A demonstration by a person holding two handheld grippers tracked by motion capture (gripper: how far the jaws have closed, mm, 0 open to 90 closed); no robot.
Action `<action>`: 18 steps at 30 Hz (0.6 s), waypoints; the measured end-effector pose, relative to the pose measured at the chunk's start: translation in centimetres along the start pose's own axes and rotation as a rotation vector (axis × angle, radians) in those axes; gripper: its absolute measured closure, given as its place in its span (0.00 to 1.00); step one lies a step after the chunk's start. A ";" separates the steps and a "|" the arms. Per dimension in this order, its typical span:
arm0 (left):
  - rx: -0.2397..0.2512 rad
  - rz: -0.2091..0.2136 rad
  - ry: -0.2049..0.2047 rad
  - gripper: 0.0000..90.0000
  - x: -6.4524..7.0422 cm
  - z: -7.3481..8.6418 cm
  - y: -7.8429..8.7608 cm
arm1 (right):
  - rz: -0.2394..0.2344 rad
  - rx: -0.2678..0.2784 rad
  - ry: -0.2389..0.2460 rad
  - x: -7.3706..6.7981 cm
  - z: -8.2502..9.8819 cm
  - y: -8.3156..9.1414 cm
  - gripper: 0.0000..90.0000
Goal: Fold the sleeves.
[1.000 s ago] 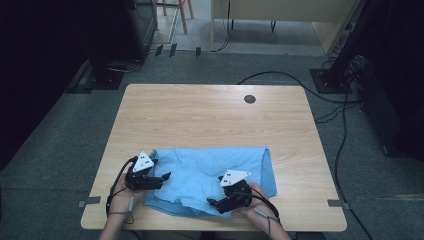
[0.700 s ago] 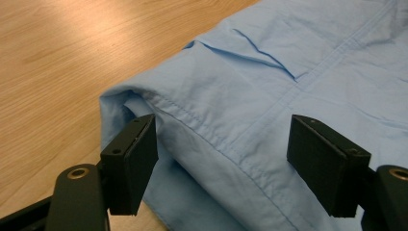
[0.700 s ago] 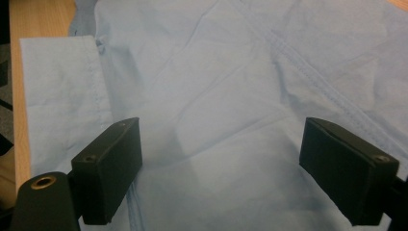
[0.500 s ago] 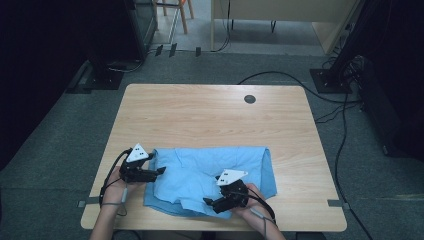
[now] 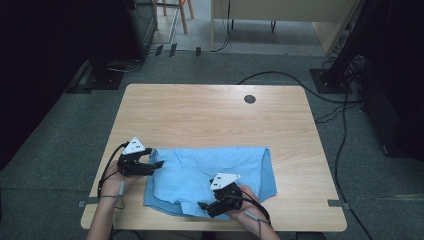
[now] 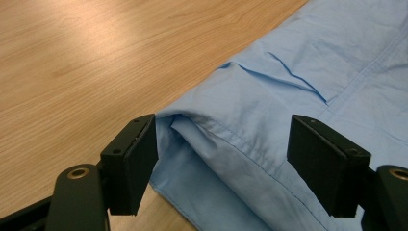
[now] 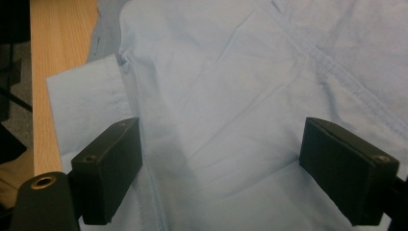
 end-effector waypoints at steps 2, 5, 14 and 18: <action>-0.031 0.016 -0.027 0.29 -0.3 -0.2 -0.3 | -0.001 -0.009 0.002 0.0 0.1 -0.1 0.16; -0.040 0.027 -0.032 0.29 -0.5 -0.4 -0.4 | -0.002 -0.008 0.001 0.0 0.2 -0.2 0.16; -0.016 0.099 -0.019 0.29 -1.4 -1.0 -0.7 | 0.012 0.020 -0.101 0.6 -0.7 0.1 0.07; 0.001 0.129 -0.019 0.29 -2.0 -1.2 -0.7 | 0.007 0.026 -0.109 0.6 -1.0 0.0 0.05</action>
Point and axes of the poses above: each handheld gripper's, and its own axes: y roughly backward along the jaws, z roughly out of its underside, x roughly to its right, the point moved 6 cm from there along -y, roughly forward along the jaws, and after that the axes turned 11 degrees about z, right-handed, at the moved point
